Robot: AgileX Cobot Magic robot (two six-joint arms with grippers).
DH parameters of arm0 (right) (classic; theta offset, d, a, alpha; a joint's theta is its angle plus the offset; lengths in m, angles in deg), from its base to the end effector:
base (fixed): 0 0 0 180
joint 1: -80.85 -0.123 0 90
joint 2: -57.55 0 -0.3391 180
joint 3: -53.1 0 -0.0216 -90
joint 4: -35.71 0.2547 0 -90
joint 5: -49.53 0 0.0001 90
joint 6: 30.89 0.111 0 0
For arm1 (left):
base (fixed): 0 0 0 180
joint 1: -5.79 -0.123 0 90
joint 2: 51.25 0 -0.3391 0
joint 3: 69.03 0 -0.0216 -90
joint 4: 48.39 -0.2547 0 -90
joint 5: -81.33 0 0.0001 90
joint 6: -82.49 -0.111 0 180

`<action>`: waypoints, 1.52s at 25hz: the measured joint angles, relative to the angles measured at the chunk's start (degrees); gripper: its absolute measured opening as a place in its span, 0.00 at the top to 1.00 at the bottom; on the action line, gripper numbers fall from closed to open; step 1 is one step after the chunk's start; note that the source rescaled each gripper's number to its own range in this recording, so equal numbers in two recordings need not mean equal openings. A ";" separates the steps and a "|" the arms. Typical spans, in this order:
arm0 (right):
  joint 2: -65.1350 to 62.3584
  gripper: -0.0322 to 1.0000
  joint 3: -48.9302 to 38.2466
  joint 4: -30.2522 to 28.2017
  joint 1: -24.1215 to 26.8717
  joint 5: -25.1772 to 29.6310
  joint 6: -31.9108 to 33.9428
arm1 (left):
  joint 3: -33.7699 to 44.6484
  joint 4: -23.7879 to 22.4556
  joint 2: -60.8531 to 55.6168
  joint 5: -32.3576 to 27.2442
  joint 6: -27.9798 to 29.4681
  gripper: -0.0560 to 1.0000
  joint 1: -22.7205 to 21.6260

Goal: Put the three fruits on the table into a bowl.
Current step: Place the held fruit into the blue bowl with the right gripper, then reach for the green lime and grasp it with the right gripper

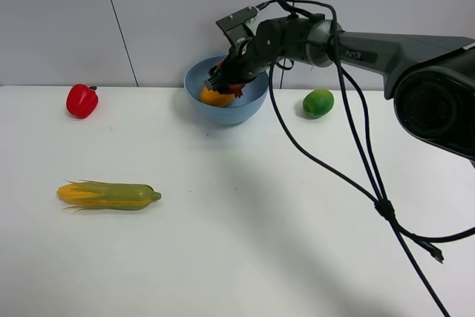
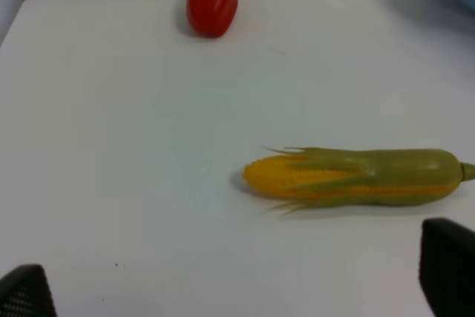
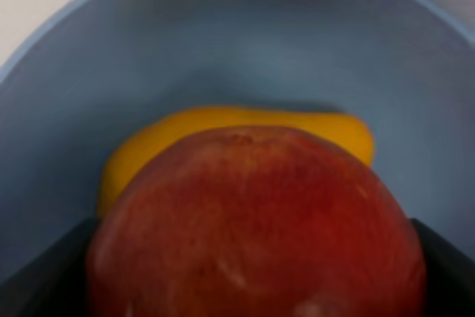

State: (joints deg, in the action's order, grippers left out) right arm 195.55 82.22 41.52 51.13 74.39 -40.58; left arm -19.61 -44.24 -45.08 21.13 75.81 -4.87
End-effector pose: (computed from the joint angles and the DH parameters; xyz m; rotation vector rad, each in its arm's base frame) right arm 0.5015 0.2917 0.2113 -0.7093 2.2374 0.2689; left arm -0.0375 -0.0142 0.2730 -0.0667 2.0193 0.1057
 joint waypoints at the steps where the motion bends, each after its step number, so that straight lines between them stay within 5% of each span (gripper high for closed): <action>1: -0.20 0.50 0.14 -0.10 0.00 -0.05 0.23 | 0.00 0.00 0.00 0.00 0.00 0.01 0.00; 3: -0.71 0.19 0.20 -0.10 0.00 0.14 0.95 | 0.00 0.00 0.00 0.00 0.00 0.01 0.00; 7: -2.13 0.02 0.20 -0.21 0.00 1.52 1.75 | 0.00 0.00 0.00 0.00 0.04 0.01 0.00; 11: -6.15 0.01 0.20 -0.23 0.00 7.35 4.10 | 0.00 0.00 0.00 0.00 0.04 0.01 0.00; 17: -14.12 0.00 0.32 -4.99 0.06 27.44 13.26 | 0.00 0.00 0.00 0.00 0.04 0.00 0.00; 24: -17.02 0.00 0.32 -13.10 3.87 42.83 22.42 | 0.00 0.00 0.00 0.00 0.04 0.00 0.00; 30: -17.21 0.00 0.32 -13.93 8.70 44.39 25.48 | 0.00 -0.02 0.00 0.00 0.04 0.00 0.00; 38: -17.21 0.00 0.32 -14.71 14.38 44.39 37.38 | 0.00 -0.02 0.00 0.00 0.04 0.00 0.00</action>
State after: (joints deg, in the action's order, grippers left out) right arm 178.33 82.54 26.82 65.51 118.77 -3.21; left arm -19.61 -44.26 -45.08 21.13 75.85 -4.87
